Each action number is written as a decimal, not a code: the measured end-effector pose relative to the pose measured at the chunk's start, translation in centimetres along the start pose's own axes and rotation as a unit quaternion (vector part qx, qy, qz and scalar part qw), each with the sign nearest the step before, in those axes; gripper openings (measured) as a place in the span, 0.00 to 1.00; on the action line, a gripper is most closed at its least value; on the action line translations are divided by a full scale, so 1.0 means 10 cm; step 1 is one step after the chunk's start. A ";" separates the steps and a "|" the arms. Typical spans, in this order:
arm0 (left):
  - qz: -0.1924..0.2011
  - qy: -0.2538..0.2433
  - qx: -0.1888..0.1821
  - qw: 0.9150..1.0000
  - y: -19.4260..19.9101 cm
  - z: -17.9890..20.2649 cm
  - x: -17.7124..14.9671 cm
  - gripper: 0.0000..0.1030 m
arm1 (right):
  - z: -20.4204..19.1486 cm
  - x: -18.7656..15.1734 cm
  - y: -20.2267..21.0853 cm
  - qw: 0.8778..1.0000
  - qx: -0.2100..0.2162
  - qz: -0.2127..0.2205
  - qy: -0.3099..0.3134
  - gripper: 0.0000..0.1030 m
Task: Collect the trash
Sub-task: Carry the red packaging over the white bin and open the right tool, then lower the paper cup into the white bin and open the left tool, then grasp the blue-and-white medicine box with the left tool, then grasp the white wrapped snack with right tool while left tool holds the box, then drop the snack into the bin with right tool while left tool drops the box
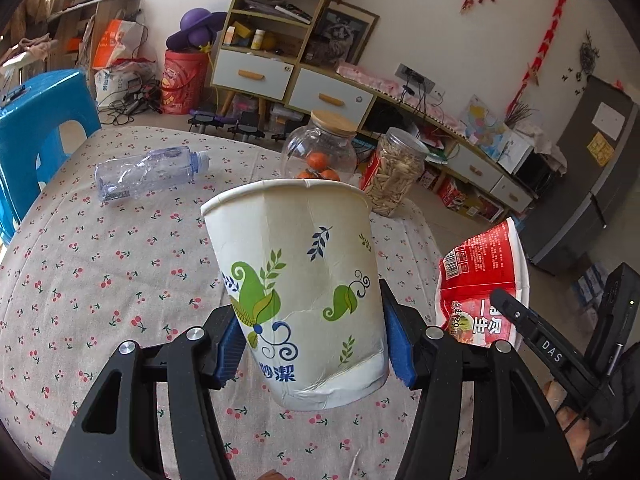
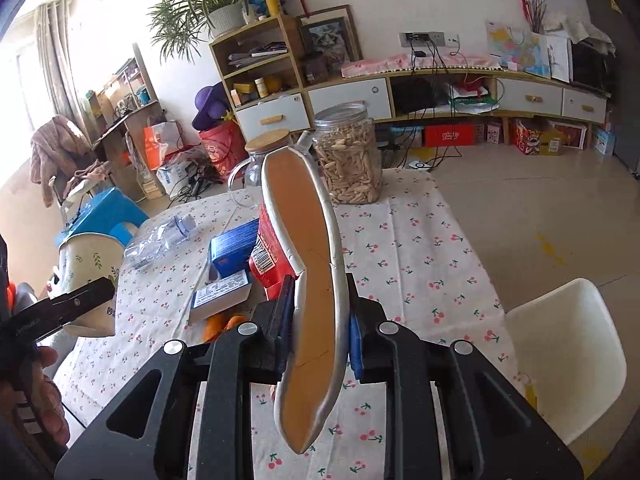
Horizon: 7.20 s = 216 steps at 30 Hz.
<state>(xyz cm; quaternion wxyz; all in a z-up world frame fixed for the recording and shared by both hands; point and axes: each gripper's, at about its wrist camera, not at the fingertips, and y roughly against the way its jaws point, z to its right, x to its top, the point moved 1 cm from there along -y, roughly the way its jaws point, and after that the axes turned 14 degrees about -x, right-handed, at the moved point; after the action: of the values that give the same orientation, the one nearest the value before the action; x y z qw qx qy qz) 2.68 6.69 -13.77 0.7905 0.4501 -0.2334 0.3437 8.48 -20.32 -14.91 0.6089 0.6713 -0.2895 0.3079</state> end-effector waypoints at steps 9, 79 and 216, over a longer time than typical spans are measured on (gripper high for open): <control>-0.039 -0.041 -0.057 0.997 -0.54 0.84 -0.16 0.56 | 1.03 -0.02 0.12 0.988 -0.150 0.014 -0.047 0.23; -0.075 -0.163 0.059 0.982 -1.35 1.33 -0.14 0.79 | 0.97 0.01 0.06 0.957 -0.285 0.033 -0.044 0.93; -0.202 -0.105 -0.142 0.963 -2.20 2.51 -0.76 0.56 | 2.61 -0.12 0.02 0.924 -0.333 -0.037 -0.183 0.92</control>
<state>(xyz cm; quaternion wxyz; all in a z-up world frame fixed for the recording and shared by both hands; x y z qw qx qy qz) 12.78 -25.63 -18.82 0.8701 0.4050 -0.2657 0.0906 9.14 -46.30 -17.51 0.7448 0.4850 -0.4564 0.0426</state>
